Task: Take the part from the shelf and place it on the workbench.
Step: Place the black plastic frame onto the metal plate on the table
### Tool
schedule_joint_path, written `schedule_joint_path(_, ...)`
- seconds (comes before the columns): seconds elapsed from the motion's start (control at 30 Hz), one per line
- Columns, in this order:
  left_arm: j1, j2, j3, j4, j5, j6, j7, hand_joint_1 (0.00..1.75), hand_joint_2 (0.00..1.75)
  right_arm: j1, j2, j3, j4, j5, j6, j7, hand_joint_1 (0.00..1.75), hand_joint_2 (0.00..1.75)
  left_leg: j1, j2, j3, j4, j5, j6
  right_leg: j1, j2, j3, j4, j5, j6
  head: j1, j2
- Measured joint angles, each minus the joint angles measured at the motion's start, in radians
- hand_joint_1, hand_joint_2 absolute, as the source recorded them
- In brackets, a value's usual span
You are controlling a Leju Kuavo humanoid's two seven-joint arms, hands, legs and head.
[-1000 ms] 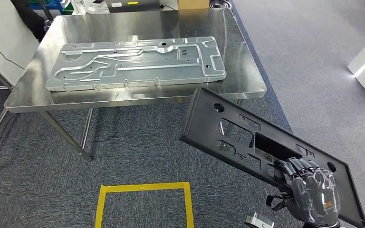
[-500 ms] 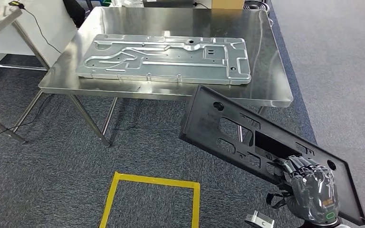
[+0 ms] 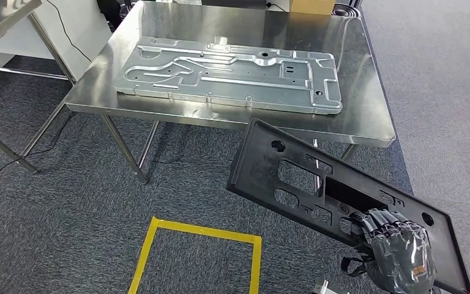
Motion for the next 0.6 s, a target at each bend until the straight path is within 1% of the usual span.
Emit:
schedule_joint_path(0.13,-0.001,0.000,0.000,0.000,0.001,0.005,0.000,0.00,1.75,-0.001,0.000,-0.006,0.000,-0.007,0.005,0.005,1.75,1.75,0.000,0.000,0.000,0.000,0.000,0.002,0.000,0.000,0.000,-0.001,0.002,0.003,0.000,0.000)
schedule_joint_path(0.6,-0.002,0.000,0.000,0.000,0.002,0.009,0.000,0.00,1.75,-0.003,-0.001,-0.008,-0.003,-0.013,0.006,0.005,1.75,1.75,0.001,0.000,0.001,0.000,0.002,0.003,0.001,0.000,0.001,0.000,0.001,0.005,0.000,0.000)
